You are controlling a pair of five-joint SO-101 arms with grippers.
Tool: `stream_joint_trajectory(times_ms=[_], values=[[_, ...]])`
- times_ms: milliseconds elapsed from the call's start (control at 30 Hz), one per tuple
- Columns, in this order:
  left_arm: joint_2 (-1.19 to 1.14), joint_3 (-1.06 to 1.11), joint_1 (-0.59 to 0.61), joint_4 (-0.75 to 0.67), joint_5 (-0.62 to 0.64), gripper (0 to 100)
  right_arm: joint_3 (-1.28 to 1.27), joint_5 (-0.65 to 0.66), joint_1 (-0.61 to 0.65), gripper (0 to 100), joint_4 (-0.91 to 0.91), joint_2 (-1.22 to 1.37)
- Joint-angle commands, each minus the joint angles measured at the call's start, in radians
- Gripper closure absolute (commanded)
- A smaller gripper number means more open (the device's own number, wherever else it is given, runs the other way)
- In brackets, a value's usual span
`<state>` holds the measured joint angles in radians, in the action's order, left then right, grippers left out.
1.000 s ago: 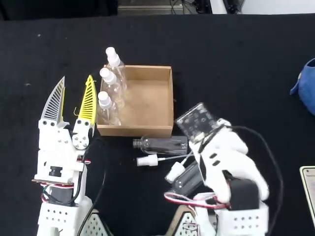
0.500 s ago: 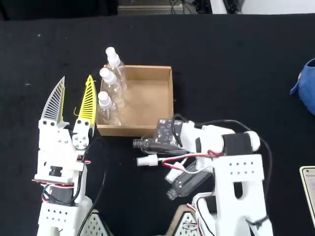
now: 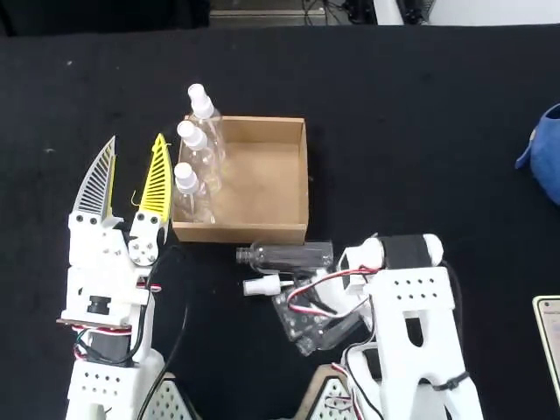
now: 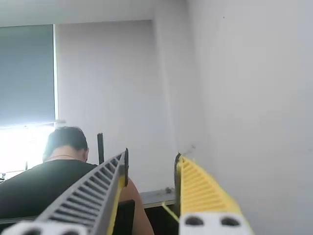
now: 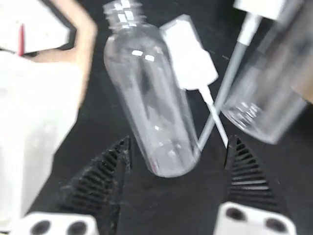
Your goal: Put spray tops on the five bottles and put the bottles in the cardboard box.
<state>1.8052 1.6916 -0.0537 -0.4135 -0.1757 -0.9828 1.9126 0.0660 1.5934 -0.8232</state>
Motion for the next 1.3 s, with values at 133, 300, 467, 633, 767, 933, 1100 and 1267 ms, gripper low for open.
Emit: stream_joint_trajectory(times_ms=[133, 300, 467, 633, 767, 933, 1100, 1267], values=[[0.003, 0.008, 0.004, 0.005, -0.002, 97, -0.137, 0.028, 0.114, 71.3, -0.069, 0.01], [0.003, 0.008, 0.005, 0.005, -0.002, 97, -0.176, -0.077, 0.203, 71.3, -0.123, 0.01], [0.003, 0.008, 0.005, 0.005, -0.002, 97, -0.275, -0.157, 0.226, 77.3, -0.236, 0.005], [0.003, 0.008, 0.005, 0.005, -0.002, 97, -0.289, -0.227, 0.221, 87.7, -0.275, 0.004], [0.003, 0.008, 0.002, 0.005, -0.002, 97, -0.229, -0.31, 0.219, 91.7, -0.265, 0.004], [0.003, 0.008, 0.002, 0.005, -0.002, 97, -0.117, -0.434, 0.219, 92.4, -0.229, 0.004], [0.003, 0.008, 0.004, 0.005, -0.002, 97, 0.082, -0.486, 0.219, 92.4, -0.023, 0.01], [0.003, 0.008, 0.002, 0.005, -0.002, 97, 0.262, -0.483, 0.161, 92.4, 0.109, 0.012]])
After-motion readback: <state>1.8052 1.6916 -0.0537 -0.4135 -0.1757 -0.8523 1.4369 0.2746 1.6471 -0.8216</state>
